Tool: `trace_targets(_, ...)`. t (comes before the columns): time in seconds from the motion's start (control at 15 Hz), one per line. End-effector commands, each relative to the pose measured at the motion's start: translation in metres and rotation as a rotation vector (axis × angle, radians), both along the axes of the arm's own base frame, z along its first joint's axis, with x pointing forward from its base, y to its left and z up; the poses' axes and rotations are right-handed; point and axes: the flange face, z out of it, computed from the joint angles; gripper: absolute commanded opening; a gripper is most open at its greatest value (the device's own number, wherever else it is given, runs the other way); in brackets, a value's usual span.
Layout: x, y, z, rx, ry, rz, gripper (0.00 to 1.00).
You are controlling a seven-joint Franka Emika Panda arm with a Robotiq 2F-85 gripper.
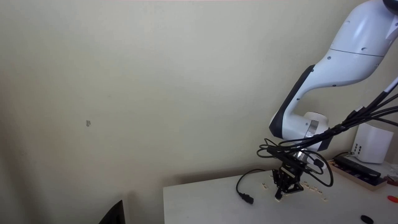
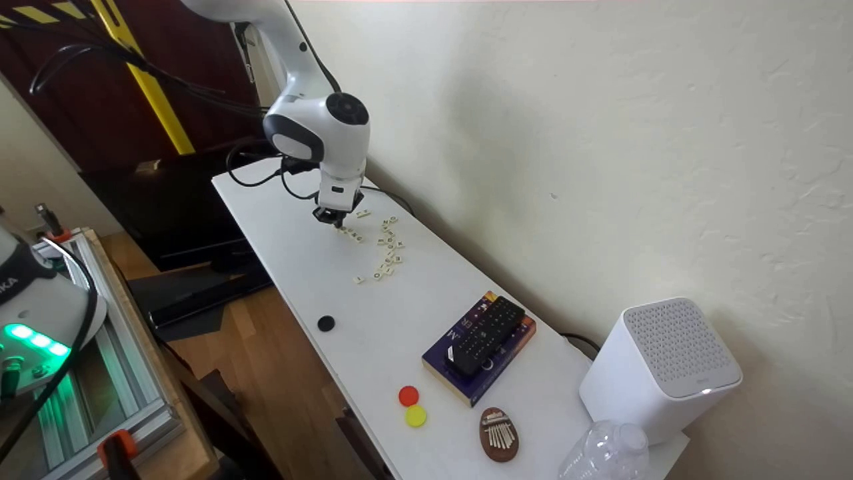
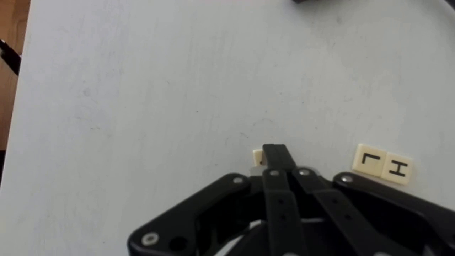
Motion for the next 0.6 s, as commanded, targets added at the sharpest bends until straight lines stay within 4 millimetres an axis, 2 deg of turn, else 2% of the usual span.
trace_targets(0.0, -0.011, -0.002, 0.008, 0.020, -0.032, 0.013, 0.00)
trace_targets(0.53, -0.010, -0.001, 0.018, 0.019, -0.101, 0.030, 0.00)
